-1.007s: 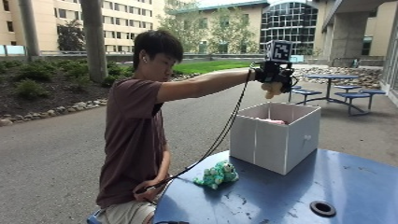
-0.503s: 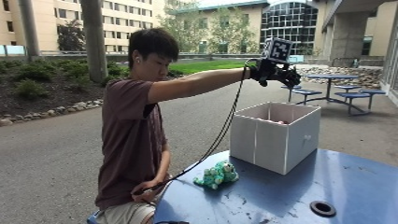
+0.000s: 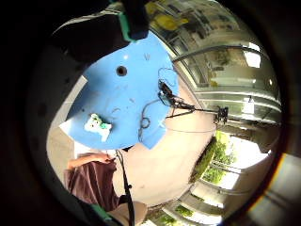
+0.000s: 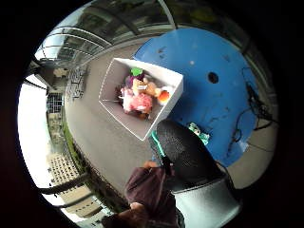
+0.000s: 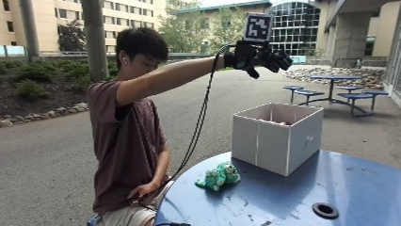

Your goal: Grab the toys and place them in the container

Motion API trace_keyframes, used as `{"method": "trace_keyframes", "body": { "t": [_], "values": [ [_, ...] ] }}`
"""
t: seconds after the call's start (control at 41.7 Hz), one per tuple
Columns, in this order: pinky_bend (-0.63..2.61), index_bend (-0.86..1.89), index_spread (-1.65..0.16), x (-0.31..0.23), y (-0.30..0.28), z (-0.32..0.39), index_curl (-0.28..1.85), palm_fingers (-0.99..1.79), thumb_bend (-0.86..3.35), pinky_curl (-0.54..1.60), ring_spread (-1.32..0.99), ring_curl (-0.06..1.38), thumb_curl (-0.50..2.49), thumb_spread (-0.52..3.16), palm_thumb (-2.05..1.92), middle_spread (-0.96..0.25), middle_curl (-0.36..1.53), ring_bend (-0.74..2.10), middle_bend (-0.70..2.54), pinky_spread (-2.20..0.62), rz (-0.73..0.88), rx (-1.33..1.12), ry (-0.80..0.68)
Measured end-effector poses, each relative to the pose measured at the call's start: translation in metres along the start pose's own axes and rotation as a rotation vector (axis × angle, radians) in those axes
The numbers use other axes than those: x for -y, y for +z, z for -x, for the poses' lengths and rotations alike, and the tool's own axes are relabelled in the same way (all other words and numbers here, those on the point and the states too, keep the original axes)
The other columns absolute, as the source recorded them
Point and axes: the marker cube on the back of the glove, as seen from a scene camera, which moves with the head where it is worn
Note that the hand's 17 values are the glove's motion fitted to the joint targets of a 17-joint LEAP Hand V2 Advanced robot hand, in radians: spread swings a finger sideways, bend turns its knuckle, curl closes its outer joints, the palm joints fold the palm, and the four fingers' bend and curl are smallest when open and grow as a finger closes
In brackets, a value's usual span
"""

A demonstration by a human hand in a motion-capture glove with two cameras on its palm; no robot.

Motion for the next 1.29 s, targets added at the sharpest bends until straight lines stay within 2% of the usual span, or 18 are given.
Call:
{"method": "trace_keyframes", "body": {
  "t": [0.12,0.288,0.432,0.551,0.743,0.791,0.815,0.839,0.863,0.911,0.959,0.983,1.055,1.151,1.199,1.295],
  "values": [
    [1.09,0.05,-0.14,-0.034,-0.001,-0.076,0.15,-0.23,-0.02,0.37,0.03,0.35,0.4,1.24,-0.01,0.08,0.33,0.54,0.17,0.05,-0.035,-0.19,0.124],
    [1.05,0.06,-0.14,-0.061,0.049,-0.127,0.14,-0.16,-0.02,0.35,0.02,0.36,0.38,1.25,0.0,0.07,0.34,0.57,0.18,0.05,-0.023,-0.145,0.145],
    [1.05,0.07,-0.14,-0.059,0.136,-0.158,0.14,-0.15,-0.02,0.35,0.01,0.36,0.37,1.25,0.0,0.06,0.34,0.59,0.19,0.04,0.056,-0.137,0.199],
    [1.04,0.06,-0.14,-0.067,0.23,-0.144,0.13,-0.15,-0.02,0.35,0.01,0.36,0.36,1.26,-0.01,0.06,0.35,0.59,0.19,0.04,0.119,-0.146,0.072],
    [1.02,0.05,-0.12,-0.078,0.375,-0.108,0.12,-0.1,-0.01,0.34,0.0,0.37,0.36,1.23,0.02,0.06,0.37,0.66,0.22,0.02,0.254,-0.051,-0.042],
    [1.01,0.03,-0.12,-0.079,0.399,-0.104,0.11,0.01,0.02,0.34,-0.02,0.4,0.37,1.25,0.08,0.06,0.38,0.78,0.27,0.01,0.235,-0.046,-0.052],
    [1.03,0.03,-0.11,-0.079,0.407,-0.103,0.1,0.28,0.1,0.34,-0.08,0.44,0.39,1.29,0.21,0.05,0.42,0.91,0.38,-0.06,0.203,-0.05,-0.056],
    [1.04,0.0,-0.11,-0.079,0.413,-0.102,0.08,0.35,0.11,0.32,-0.1,0.41,0.4,1.3,0.24,0.04,0.42,0.94,0.42,-0.09,0.157,-0.056,-0.059],
    [1.13,0.0,-0.1,-0.079,0.417,-0.102,0.06,0.6,0.16,0.34,-0.14,0.42,0.41,1.33,0.32,0.02,0.44,1.0,0.48,-0.19,0.099,-0.062,-0.061],
    [1.1,0.08,-0.1,-0.078,0.422,-0.101,0.06,0.81,0.24,0.3,-0.19,0.41,0.44,1.37,0.44,-0.01,0.48,1.04,0.6,-0.27,-0.021,-0.054,-0.066],
    [1.07,0.13,-0.11,-0.076,0.424,-0.102,0.07,0.9,0.27,0.31,-0.23,0.43,0.45,1.38,0.5,-0.04,0.52,1.07,0.68,-0.32,-0.1,-0.021,-0.073],
    [1.01,0.25,-0.11,-0.075,0.425,-0.102,0.1,1.3,0.31,0.31,-0.23,0.46,0.47,1.37,0.57,-0.04,0.59,1.13,0.89,-0.33,-0.118,-0.002,-0.08],
    [1.0,0.43,-0.12,-0.069,0.42,-0.103,0.16,1.55,0.35,0.34,-0.23,0.52,0.49,1.35,0.66,-0.06,0.64,1.3,1.05,-0.34,-0.105,0.063,-0.106],
    [0.95,0.77,-0.1,-0.056,0.406,-0.107,0.28,1.51,0.41,0.36,-0.21,0.57,0.51,1.37,0.76,-0.08,0.69,1.35,1.14,-0.35,0.006,0.17,-0.12],
    [1.03,0.91,-0.07,-0.05,0.395,-0.11,0.33,1.49,0.46,0.39,-0.22,0.6,0.54,1.39,0.83,-0.1,0.72,1.38,1.21,-0.36,0.069,0.196,-0.128],
    [1.16,1.07,-0.04,-0.04,0.367,-0.112,0.41,1.19,0.4,0.44,-0.28,0.63,0.6,1.25,0.82,-0.13,0.76,1.41,1.18,-0.39,0.126,0.195,-0.135]
  ]
}}
